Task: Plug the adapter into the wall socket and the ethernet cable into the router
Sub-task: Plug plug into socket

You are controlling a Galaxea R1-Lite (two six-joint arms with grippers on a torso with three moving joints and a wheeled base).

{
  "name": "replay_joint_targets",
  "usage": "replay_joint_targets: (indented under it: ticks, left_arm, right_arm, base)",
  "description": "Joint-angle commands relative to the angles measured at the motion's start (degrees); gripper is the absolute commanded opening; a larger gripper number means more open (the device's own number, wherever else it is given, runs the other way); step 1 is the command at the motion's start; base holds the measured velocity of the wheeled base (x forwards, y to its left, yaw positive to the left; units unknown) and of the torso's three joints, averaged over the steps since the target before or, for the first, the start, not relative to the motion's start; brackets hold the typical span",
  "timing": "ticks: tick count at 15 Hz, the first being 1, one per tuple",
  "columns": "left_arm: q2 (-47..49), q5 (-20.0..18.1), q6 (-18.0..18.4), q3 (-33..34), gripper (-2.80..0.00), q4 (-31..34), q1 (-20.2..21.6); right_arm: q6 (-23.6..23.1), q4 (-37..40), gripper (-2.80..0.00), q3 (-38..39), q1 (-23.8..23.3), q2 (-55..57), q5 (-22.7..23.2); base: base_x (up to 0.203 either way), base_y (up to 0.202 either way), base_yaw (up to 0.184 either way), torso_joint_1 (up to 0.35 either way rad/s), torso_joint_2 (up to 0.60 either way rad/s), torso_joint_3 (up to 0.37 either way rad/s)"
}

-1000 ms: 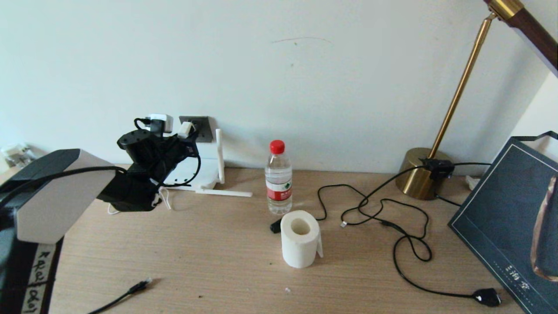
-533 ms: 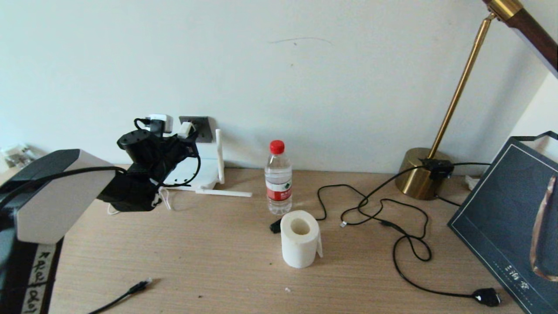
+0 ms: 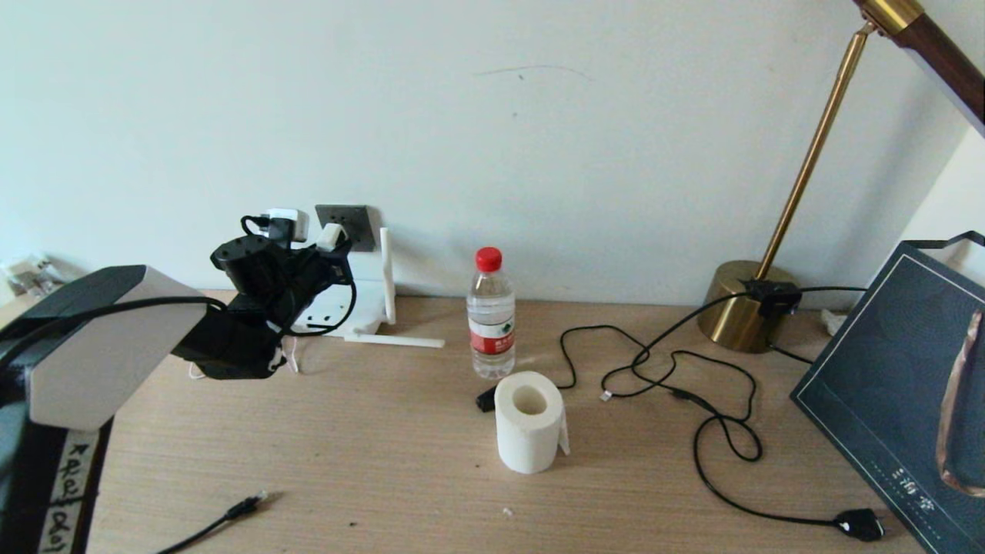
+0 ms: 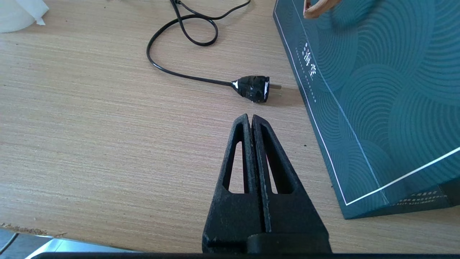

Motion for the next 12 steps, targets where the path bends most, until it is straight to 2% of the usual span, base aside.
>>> replay_joint_targets:
  ticks: [1, 12]
  left_arm:
    - [-0.4, -0.06, 0.03, 0.26, -2.8, -0.39, 0.01]
    - [-0.13, -0.06, 0.03, -0.25, -2.8, -0.2, 0.02]
  right_arm:
    - [-0.04, 0.09, -2.8, -0.01, 0.01, 0.02, -0.06]
    - [-0.04, 0.09, -2.8, -0.01, 0.01, 0.02, 0.01]
  base:
    - [0.0, 0.0, 0.0, 0.0, 0.0, 0.0]
    - [0.0, 0.0, 0.0, 0.0, 0.0, 0.0]
